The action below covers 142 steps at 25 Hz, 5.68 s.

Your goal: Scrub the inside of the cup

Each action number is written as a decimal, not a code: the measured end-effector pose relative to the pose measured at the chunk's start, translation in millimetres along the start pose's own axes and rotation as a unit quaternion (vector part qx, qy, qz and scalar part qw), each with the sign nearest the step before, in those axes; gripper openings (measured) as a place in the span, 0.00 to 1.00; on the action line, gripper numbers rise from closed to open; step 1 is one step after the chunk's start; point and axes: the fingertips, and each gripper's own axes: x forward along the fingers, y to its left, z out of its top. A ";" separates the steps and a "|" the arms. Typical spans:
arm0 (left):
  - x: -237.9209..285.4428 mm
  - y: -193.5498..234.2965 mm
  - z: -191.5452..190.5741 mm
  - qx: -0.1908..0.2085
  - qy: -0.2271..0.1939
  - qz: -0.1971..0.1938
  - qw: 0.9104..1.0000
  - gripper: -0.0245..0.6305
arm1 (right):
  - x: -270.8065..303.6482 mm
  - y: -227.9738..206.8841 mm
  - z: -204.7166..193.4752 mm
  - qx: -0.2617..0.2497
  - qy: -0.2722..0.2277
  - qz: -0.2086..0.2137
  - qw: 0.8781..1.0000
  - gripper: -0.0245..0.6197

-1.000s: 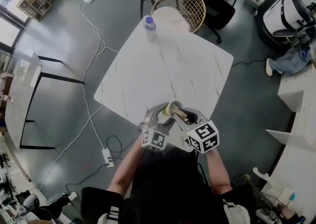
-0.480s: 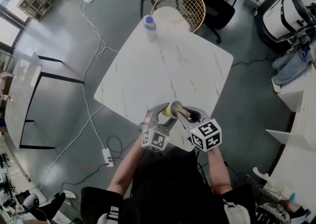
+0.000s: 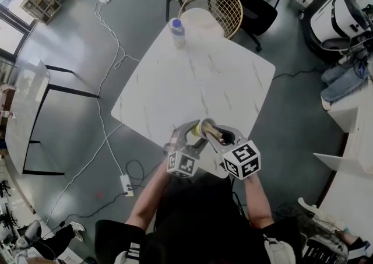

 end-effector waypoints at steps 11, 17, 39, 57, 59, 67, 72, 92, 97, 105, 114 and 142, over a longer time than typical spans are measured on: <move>-10.9 -1.1 -2.0 -0.017 -0.004 -0.002 1.000 0.47 | 1.1 0.3 -9.1 0.013 0.007 0.001 1.000 0.20; -0.4 0.2 -11.9 -0.012 0.000 0.002 1.000 0.47 | 2.2 -11.7 -5.8 0.011 0.004 -0.009 1.000 0.20; -5.0 100.4 -43.7 -0.164 -0.058 0.166 0.971 0.47 | 20.5 -54.9 42.0 -0.027 -0.095 -0.076 0.992 0.20; 37.9 167.8 -148.7 -0.237 0.000 0.237 0.942 0.47 | 97.9 -88.0 27.3 -0.010 -0.049 -0.043 0.998 0.20; 45.7 172.1 -157.5 -0.240 0.005 0.236 0.941 0.48 | 100.5 -94.0 23.7 -0.009 -0.041 -0.045 0.998 0.20; 75.7 180.0 -175.7 -0.236 0.023 0.234 0.943 0.48 | 103.7 -116.1 13.0 -0.001 -0.027 -0.048 0.998 0.20; 83.2 185.2 -183.8 -0.237 0.033 0.240 0.941 0.48 | 105.2 -123.5 12.3 0.002 -0.024 -0.048 0.999 0.20; 76.0 191.4 -198.3 -0.272 0.044 0.255 0.927 0.49 | 107.2 -124.3 6.3 0.008 -0.020 -0.046 0.999 0.20; 72.8 190.4 -197.3 -0.272 0.043 0.258 0.926 0.49 | 107.1 -121.0 4.7 0.007 -0.016 -0.045 0.999 0.20; 70.5 189.5 -197.5 -0.269 0.042 0.257 0.927 0.49 | 106.6 -120.0 4.2 0.010 -0.017 -0.044 0.999 0.20; 71.1 187.2 -188.5 -0.266 0.027 0.248 0.931 0.48 | 106.1 -117.8 3.2 0.011 -0.019 -0.043 0.999 0.20; 70.1 191.7 -176.9 -0.277 -0.005 0.242 0.930 0.50 | 107.6 -118.0 2.0 0.017 -0.015 -0.048 0.999 0.20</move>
